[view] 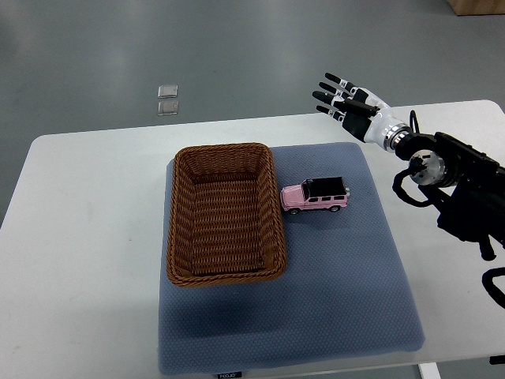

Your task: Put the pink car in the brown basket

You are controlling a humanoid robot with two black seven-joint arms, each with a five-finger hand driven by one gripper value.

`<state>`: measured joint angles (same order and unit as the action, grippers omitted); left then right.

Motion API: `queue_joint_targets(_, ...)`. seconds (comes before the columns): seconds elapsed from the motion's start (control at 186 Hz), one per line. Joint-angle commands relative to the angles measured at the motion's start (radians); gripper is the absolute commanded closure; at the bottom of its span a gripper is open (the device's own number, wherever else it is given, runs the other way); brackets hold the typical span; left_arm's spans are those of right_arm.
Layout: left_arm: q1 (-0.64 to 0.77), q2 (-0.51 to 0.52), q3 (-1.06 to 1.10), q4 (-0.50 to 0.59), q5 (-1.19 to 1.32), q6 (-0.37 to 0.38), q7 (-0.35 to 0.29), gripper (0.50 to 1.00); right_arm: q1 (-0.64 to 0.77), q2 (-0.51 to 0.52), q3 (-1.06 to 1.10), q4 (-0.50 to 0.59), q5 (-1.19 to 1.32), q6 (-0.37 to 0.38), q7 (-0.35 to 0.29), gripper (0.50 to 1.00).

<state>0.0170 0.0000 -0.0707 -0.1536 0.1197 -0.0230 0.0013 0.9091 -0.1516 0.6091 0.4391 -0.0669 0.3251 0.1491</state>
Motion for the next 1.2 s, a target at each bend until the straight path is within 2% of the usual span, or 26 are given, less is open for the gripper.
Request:
queue_joint_targets(0.0,0.000,0.000,-0.001,-0.001,0.000,0.000,0.000,0.500,0.001,-0.003,-0.003,0.000,-0.001,-0.006,-0.002,0.572)
queue_joint_targets(0.118,0.000,0.000,-0.001,-0.008,-0.002,0.000,0.000,0.500,-0.003,-0.006,-0.006,0.000,-0.005,-0.003,-0.002,0.572)
queue_joint_targets(0.338,0.000,0.000,0.005,0.002,0.000,-0.005,0.000,0.500,-0.012,-0.026,-0.003,0.001,-0.004,0.046,-0.002,0.572)
queue_joint_targets(0.908,-0.003,0.000,0.006,0.002,0.000,0.000,0.000,0.500,0.030,-0.037,-0.026,0.007,-0.050,0.063,-0.003,0.572)
queue_joint_targets(1.08,-0.003,0.000,0.006,0.002,0.000,0.000,0.000,0.500,0.028,-0.072,-0.023,0.013,-0.148,0.061,-0.002,0.572)
queue_joint_targets(1.193,-0.003,0.000,0.006,0.002,0.000,0.000,0.000,0.500,0.016,-0.144,-0.025,0.087,-0.215,0.069,0.000,0.572)
